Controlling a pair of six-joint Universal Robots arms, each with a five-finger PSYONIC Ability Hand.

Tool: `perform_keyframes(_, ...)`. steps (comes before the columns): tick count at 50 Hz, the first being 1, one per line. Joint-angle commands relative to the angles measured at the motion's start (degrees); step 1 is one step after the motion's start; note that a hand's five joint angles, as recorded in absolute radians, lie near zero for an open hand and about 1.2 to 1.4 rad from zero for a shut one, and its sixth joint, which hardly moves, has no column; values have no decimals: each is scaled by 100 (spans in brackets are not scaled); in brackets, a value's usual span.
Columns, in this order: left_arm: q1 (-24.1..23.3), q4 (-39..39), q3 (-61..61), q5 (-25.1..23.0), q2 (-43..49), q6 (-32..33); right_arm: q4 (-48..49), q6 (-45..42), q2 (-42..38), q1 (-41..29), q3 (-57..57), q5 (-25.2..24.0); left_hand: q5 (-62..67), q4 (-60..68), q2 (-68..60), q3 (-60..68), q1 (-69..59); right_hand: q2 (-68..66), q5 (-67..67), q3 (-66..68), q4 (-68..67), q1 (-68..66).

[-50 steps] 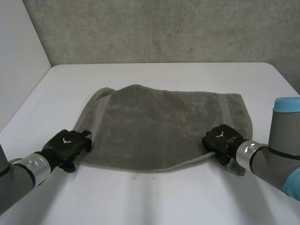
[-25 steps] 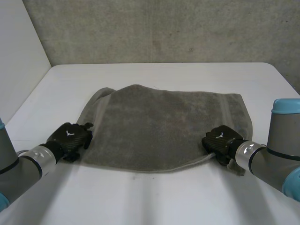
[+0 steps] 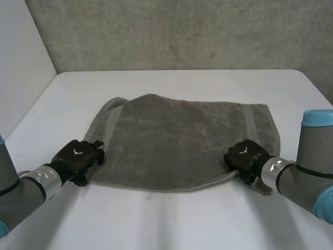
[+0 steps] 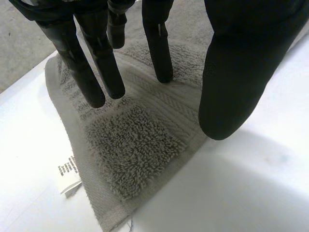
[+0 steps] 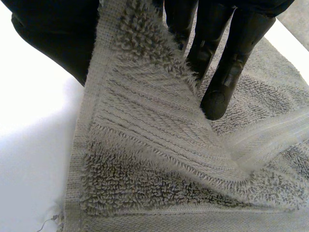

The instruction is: Fold the towel.

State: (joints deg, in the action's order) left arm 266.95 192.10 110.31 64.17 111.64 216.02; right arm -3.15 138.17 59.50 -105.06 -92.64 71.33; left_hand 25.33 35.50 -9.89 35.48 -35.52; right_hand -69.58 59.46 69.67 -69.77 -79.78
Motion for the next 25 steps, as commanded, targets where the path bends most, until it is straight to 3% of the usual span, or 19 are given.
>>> perform_keyframes(1,-2,258,-71,8,138,-16,7,0,-9,3,0,-5,786,769,-3329,770,-766,-1042,1054,1033,-1023,-22)
perform_keyframes(25,-46,363,-466,25,613,-25,7,-9,-114,3,35,3,2636,2619,-5179,2620,-2616,-1042,1054,1033,-1023,-22)
